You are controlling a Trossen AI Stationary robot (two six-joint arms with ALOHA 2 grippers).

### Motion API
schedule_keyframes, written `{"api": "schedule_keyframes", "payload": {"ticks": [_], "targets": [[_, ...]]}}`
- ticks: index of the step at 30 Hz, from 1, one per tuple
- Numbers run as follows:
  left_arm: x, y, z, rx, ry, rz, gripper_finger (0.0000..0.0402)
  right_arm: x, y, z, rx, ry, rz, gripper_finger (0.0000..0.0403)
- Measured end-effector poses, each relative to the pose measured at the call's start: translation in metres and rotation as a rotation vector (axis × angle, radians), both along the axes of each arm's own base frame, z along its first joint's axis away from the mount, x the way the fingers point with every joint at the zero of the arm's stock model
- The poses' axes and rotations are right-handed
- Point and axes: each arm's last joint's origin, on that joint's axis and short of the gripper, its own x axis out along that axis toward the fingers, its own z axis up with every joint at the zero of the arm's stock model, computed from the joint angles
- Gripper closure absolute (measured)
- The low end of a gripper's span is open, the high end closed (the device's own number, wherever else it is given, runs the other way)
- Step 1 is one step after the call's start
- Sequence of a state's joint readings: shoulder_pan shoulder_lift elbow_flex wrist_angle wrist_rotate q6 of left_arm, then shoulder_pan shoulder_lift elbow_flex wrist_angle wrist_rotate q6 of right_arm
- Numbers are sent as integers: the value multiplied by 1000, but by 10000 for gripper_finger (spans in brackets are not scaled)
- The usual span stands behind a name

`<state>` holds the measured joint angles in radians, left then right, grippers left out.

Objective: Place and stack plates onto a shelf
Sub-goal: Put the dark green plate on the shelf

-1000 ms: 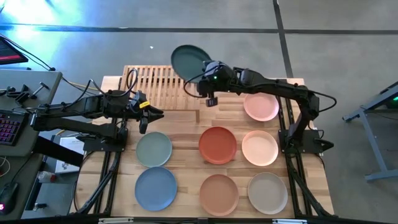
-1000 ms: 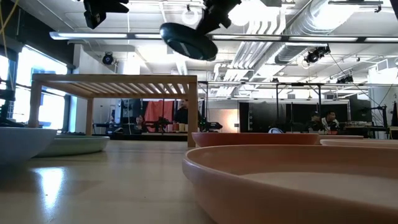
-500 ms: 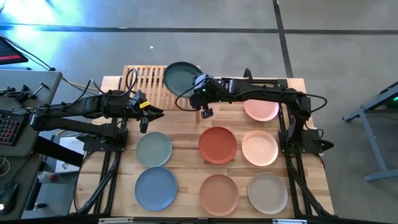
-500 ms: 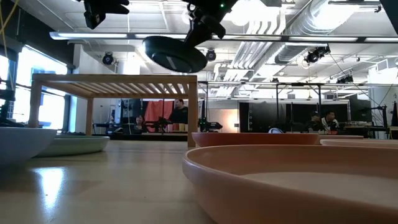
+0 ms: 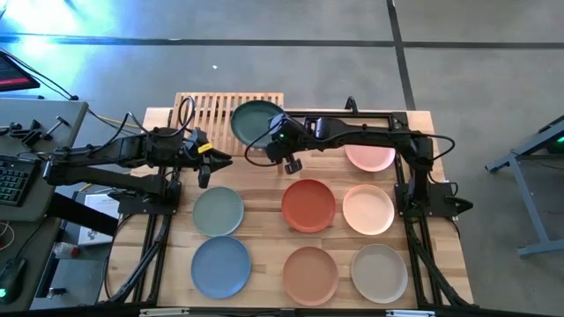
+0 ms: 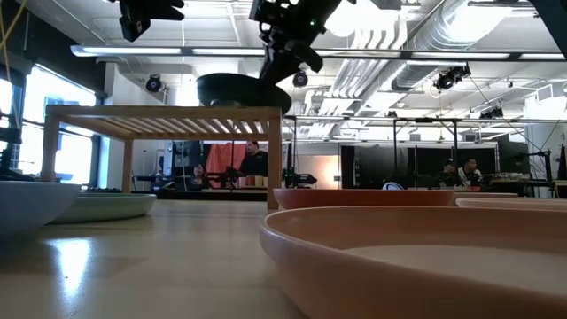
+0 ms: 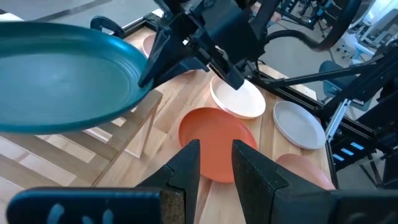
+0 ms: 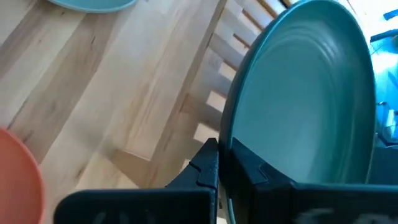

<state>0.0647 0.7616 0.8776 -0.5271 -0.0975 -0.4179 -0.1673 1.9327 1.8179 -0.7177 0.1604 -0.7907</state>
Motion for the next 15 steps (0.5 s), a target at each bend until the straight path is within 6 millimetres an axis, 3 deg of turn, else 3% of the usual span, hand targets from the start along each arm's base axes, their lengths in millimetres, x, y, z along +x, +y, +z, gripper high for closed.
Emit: {"api": "schedule_keyframes", "payload": {"ticks": [15], "targets": [[0,0,0,-16,-3,7,319,6,-6,-15,-63,68,65,403]]}}
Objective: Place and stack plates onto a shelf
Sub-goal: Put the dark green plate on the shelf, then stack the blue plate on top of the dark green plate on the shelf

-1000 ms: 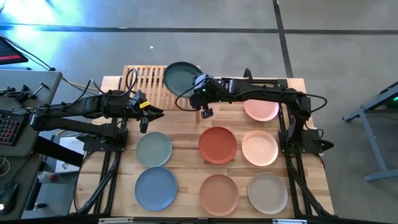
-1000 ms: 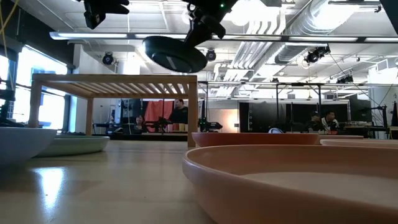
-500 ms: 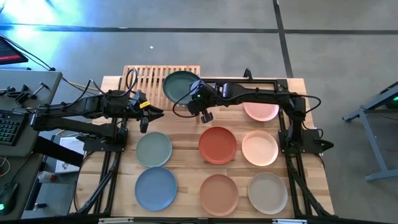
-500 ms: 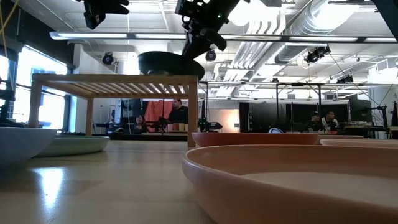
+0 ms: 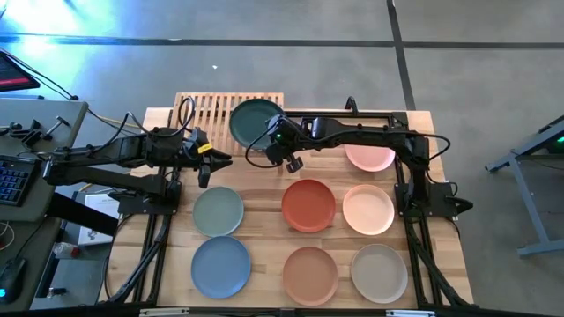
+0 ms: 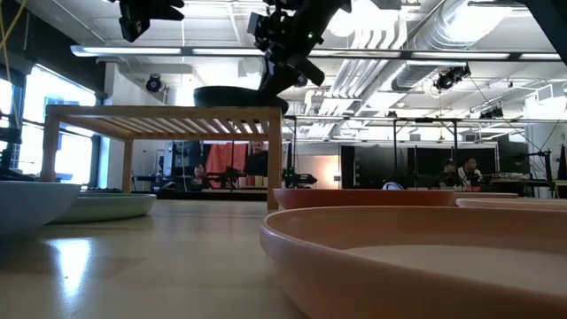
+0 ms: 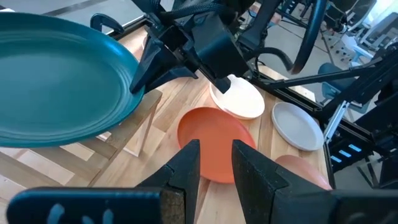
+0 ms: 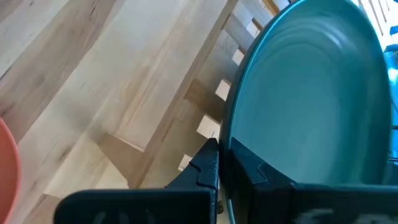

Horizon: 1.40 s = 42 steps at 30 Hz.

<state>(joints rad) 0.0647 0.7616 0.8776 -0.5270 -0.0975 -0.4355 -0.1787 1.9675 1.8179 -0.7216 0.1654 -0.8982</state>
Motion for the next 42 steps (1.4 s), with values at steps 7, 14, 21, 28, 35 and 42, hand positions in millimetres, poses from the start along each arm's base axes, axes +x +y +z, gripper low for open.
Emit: {"api": "schedule_keyframes", "payload": {"ticks": [7,14,21,28,35,42], "targets": [[0,0,0,0,0,0,319,0,0,0,-3,-1,-1,403],[0,0,0,0,0,0,319,0,0,0,-10,1,-7,400],[0,0,0,0,0,0,319,0,-1,0,-20,3,-15,374],[0,0,0,-5,-1,2,319,0,0,0,-42,5,-18,339],[0,0,0,-6,-1,3,319,1,5,1,-65,3,-15,329],[0,0,0,-6,-1,3,319,3,15,1,-76,3,1,329]]}}
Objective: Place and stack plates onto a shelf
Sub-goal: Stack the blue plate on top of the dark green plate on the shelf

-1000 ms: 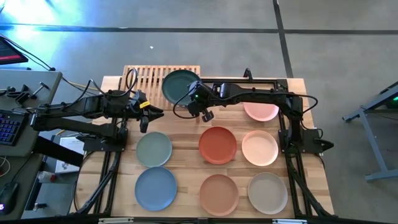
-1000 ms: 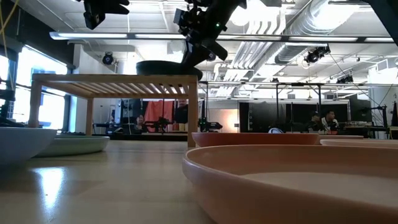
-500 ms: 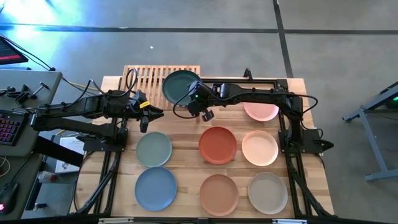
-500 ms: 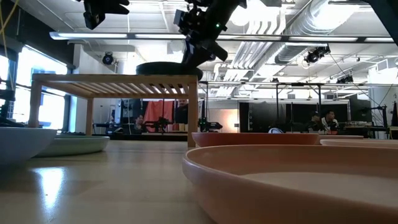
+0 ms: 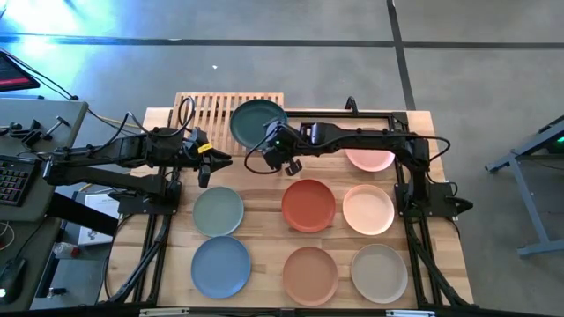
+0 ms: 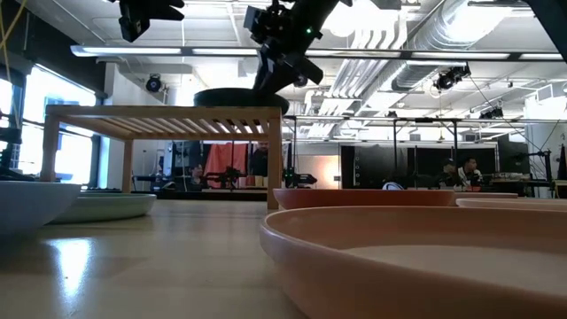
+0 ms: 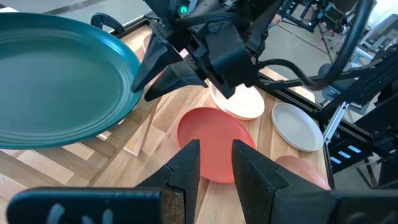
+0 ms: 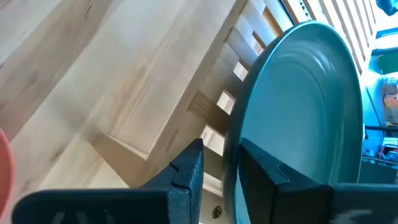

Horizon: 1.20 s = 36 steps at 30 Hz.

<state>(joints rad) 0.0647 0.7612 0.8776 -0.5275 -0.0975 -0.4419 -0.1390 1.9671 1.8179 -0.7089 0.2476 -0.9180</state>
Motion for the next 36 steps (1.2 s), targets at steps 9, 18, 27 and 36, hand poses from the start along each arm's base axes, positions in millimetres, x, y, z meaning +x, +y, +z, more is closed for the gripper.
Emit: {"api": "schedule_keyframes", "payload": {"ticks": [9,18,27,36], "targets": [[0,0,0,0,0,0,319,0,2,7,-73,-26,-51,329],[0,0,0,0,1,0,319,-9,11,24,-76,-66,-39,329],[0,0,0,-14,0,-2,319,-29,34,57,-162,-131,-110,329],[3,-8,-14,-182,131,-129,319,-62,57,96,23,-335,-286,329]]}}
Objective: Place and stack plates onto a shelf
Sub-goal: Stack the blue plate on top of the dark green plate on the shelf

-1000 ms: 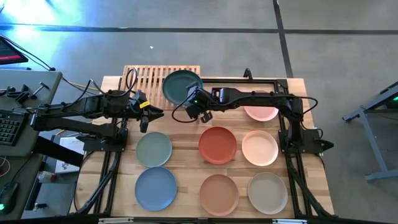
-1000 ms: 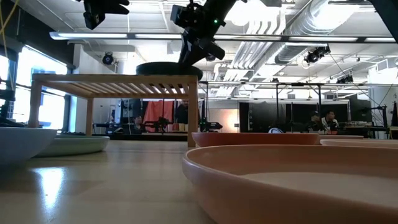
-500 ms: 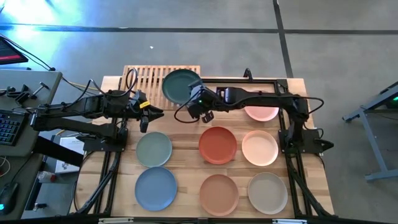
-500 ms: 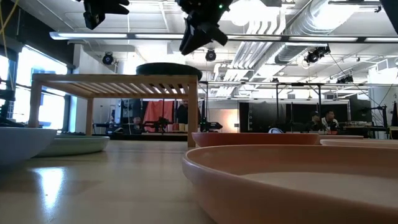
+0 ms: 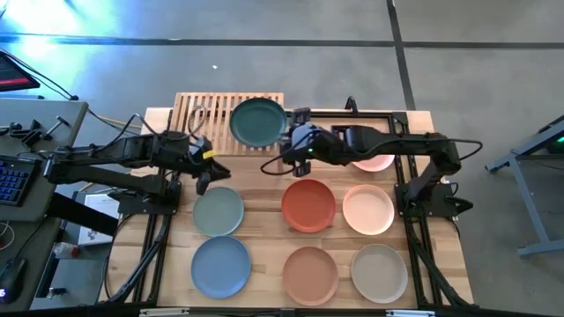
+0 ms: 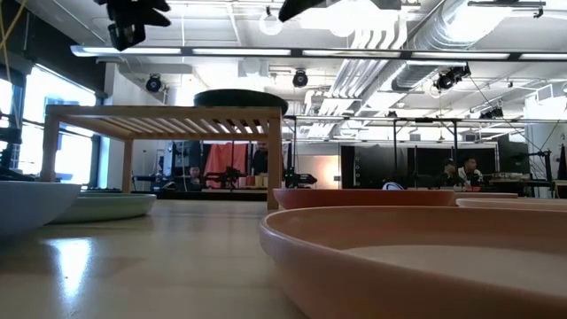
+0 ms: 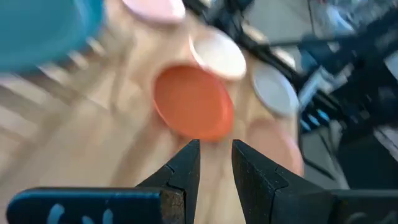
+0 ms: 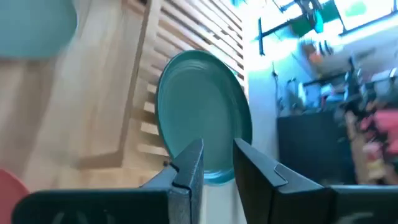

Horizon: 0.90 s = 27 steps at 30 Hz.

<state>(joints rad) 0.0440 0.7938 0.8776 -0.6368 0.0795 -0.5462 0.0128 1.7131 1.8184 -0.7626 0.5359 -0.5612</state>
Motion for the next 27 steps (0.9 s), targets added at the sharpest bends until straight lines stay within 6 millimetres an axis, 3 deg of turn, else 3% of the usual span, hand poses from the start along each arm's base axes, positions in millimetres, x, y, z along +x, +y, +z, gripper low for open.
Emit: {"api": "schedule_keyframes", "payload": {"ticks": [6,10,27], "targets": [[10,-19,-14,-37,123,-158,319,-19,4,10,325,-126,-101,329],[19,-35,-24,-24,203,-247,319,-23,5,6,531,-99,-101,329],[58,-88,-85,52,542,-416,319,-25,19,-3,626,22,-18,329]]}}
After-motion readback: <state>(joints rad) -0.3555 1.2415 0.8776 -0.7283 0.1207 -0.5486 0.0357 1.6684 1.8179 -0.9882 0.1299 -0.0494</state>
